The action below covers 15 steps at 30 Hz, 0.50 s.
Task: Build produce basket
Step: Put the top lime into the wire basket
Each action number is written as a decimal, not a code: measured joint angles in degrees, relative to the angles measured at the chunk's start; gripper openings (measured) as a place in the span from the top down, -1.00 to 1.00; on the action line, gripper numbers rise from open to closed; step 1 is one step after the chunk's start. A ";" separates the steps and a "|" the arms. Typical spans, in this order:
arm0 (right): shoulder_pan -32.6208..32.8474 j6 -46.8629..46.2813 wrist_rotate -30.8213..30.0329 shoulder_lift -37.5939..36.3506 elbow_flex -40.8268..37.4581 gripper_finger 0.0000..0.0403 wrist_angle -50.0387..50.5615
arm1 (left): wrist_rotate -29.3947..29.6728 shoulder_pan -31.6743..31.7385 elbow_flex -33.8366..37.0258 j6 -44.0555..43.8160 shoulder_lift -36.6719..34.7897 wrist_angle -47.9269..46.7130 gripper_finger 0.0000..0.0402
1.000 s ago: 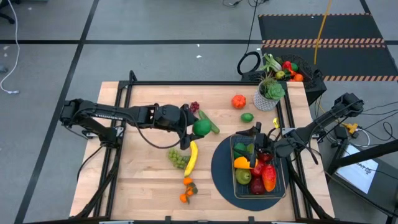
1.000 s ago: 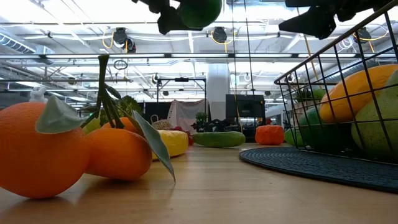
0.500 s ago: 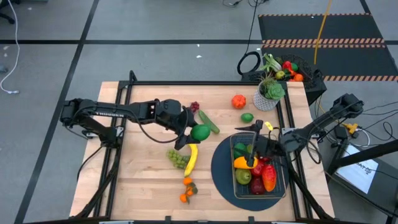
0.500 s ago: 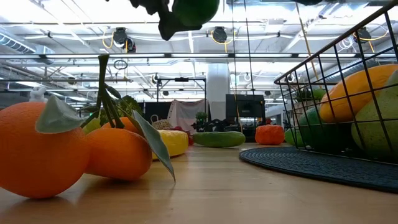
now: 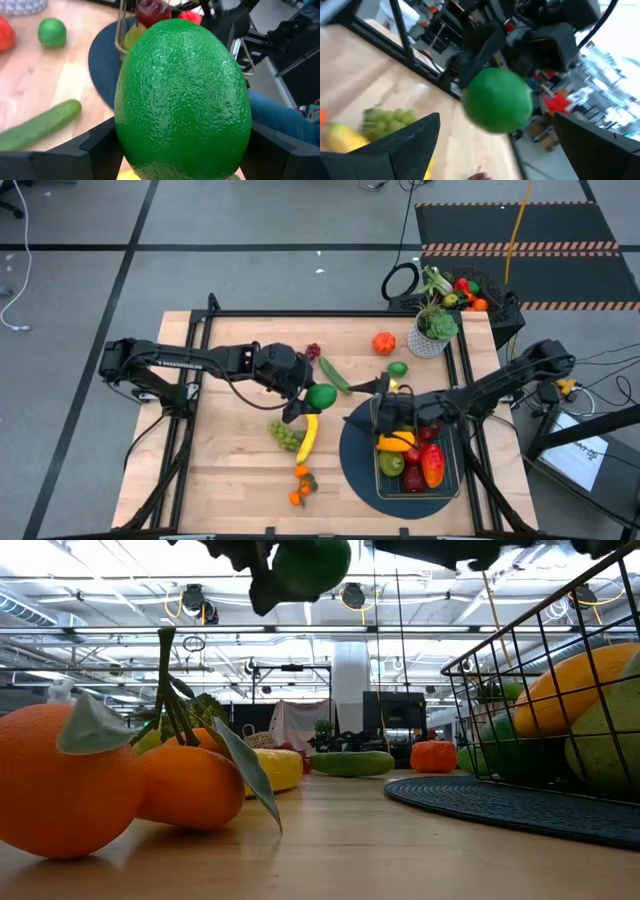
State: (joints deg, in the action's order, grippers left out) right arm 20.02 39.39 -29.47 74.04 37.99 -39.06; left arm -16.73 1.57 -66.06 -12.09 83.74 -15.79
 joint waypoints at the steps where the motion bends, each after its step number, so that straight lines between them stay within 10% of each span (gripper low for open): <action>1: -0.53 1.43 0.75 0.82 0.99 -0.91 0.02 | -0.02 -0.22 -0.06 0.28 0.50 0.67 -0.56; 15: -10.37 -1.17 22.35 5.92 3.90 -0.91 0.68 | -0.83 -0.95 -0.02 0.85 2.28 -0.44 -0.56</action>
State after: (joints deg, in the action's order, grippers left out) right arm 9.65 38.22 -7.12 79.96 41.89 -38.38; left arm -17.56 0.62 -66.08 -11.23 86.02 -16.23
